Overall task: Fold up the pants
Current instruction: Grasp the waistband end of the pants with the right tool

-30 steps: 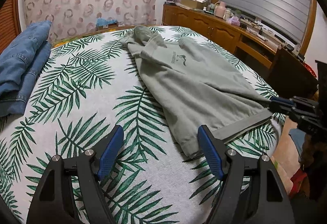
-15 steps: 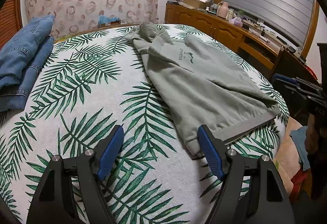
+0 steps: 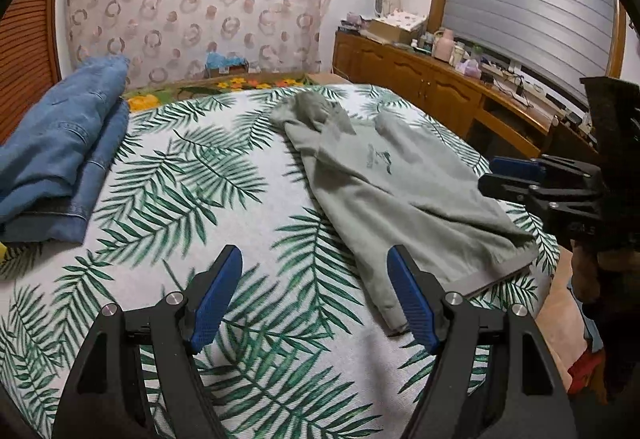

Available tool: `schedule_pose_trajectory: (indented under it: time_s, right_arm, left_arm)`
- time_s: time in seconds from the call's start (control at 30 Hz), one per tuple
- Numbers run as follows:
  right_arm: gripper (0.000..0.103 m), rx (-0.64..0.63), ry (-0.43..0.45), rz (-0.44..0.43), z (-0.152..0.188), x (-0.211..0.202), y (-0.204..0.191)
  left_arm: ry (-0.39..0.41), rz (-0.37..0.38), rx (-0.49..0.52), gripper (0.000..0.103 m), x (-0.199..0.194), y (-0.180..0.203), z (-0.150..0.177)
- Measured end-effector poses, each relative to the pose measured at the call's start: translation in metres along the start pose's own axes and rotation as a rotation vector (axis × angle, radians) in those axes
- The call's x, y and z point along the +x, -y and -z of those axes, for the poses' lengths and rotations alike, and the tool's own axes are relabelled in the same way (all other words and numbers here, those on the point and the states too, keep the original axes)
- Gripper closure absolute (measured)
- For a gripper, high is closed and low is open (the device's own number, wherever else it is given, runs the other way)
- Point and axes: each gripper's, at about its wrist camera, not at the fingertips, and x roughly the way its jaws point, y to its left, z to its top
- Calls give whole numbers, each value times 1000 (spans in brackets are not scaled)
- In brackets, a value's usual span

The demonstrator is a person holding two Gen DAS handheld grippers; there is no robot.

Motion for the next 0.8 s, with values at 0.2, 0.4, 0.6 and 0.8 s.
schedule_pose_trajectory:
  time_s: [0.2,0.4,0.6,0.8]
  right_arm:
    - [52,-18,-8,-24,-21,17,-4]
    - [52,-47,-20,-45,-35,37,-9]
    - [52,-81,-51,-61,-45,62,-16]
    - [52,-56,-102,-127,-59,86,-16]
  left_arm:
    - [28,-17,-12,27,-8,-7,-7]
    - [47,-31,-24,27,-13,-17,-11]
    - [59,-40,-38,27,-16,-25,-12]
    - [60,-42,-58,27,-16,-32,-9]
